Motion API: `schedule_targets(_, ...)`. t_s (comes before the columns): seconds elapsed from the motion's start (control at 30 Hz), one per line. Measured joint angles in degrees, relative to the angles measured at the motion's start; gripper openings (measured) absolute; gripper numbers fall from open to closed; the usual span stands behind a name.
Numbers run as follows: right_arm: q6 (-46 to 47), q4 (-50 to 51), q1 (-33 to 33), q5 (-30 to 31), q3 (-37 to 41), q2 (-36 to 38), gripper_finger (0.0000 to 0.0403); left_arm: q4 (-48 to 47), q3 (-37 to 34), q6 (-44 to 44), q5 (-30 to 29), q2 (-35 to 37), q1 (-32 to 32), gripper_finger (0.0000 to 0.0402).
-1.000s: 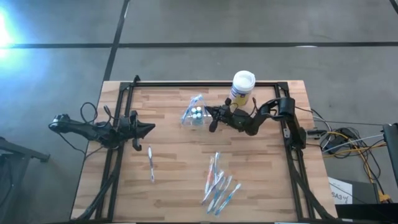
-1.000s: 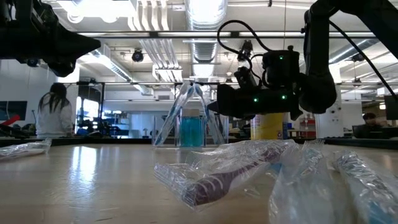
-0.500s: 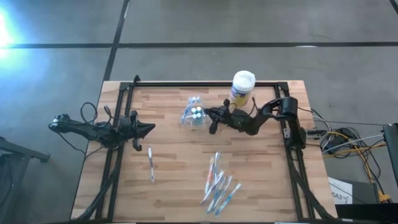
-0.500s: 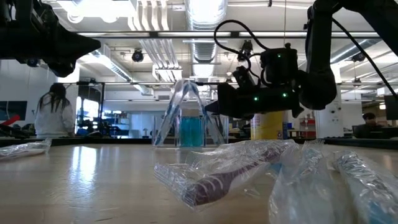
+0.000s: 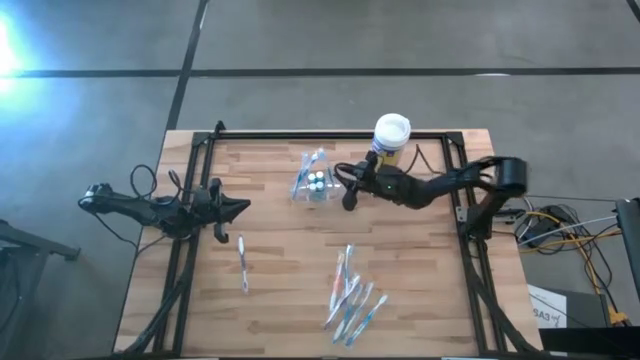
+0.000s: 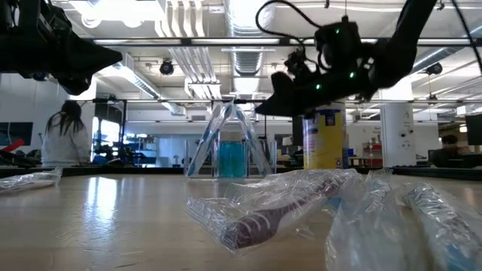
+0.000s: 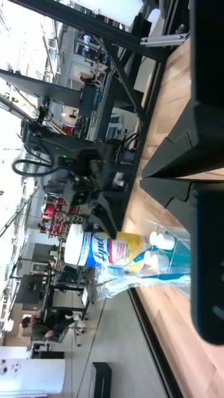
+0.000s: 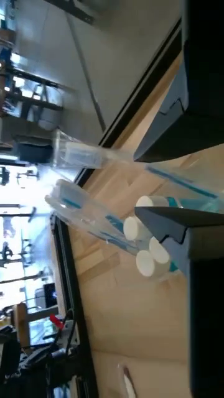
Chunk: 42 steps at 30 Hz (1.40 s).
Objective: Pick & Place toothbrushing station
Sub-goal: Put the blue toothbrush into the transparent organizer
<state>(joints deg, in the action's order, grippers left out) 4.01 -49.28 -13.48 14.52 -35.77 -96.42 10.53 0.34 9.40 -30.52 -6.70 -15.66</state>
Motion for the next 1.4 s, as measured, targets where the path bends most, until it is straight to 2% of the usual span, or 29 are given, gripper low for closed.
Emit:
schedule_targets(0.13, 0.4, 13.3, 0.9, -1.4, 0.0, 10.2, 0.0128, 0.0, 0.0, 0.1, 0.0, 0.0, 0.0, 0.0014)
schedule_targets(0.3, 1.4, 27.0, 2.2, -9.3, 0.0, 25.0, 0.0121, 0.1, 0.0, 0.1, 0.0, 0.0, 0.0, 0.0014)
schedule_targets(0.57, -1.0, 53.6, 4.8, -10.7, -0.1, 51.2, 0.0062, 0.1, 0.0, 1.5, 0.0, 0.0, 0.0, 0.0014)
schedule_targets(0.63, -1.1, 57.4, 5.2, -12.3, 0.6, 57.1, 0.0041, 0.1, 0.0, 1.5, 0.0, 0.0, 0.0, 0.0014)
schedule_targets(0.73, 1.0, 58.1, 5.9, -15.8, 3.0, 64.0, 0.0014, 0.2, 0.0, 1.5, 0.0, 0.0, 0.0, 0.0014)
schedule_targets(0.97, 3.4, 51.4, 7.8, -19.4, 12.3, 77.9, 0.0009, 0.1, 0.0, 1.9, 0.0, 0.0, 0.0, 0.0014)
schedule_targets(1.07, 3.5, 47.8, 7.9, -19.4, 16.4, 83.3, 0.0008, 0.1, 0.0, 2.0, 0.0, 0.0, 0.0, 0.0011)
schedule_targets(1.3, 2.6, 47.7, 7.8, -18.9, 23.6, 94.5, 0.0008, 0.1, 0.0, 2.0, 0.0, 0.0, 0.0, 0.0008)
schedule_targets(1.4, 3.1, 47.2, 7.9, -18.9, 26.3, 96.4, 0.0008, 0.1, 0.0, 2.2, 0.0, 0.0, 0.0, 0.0013)
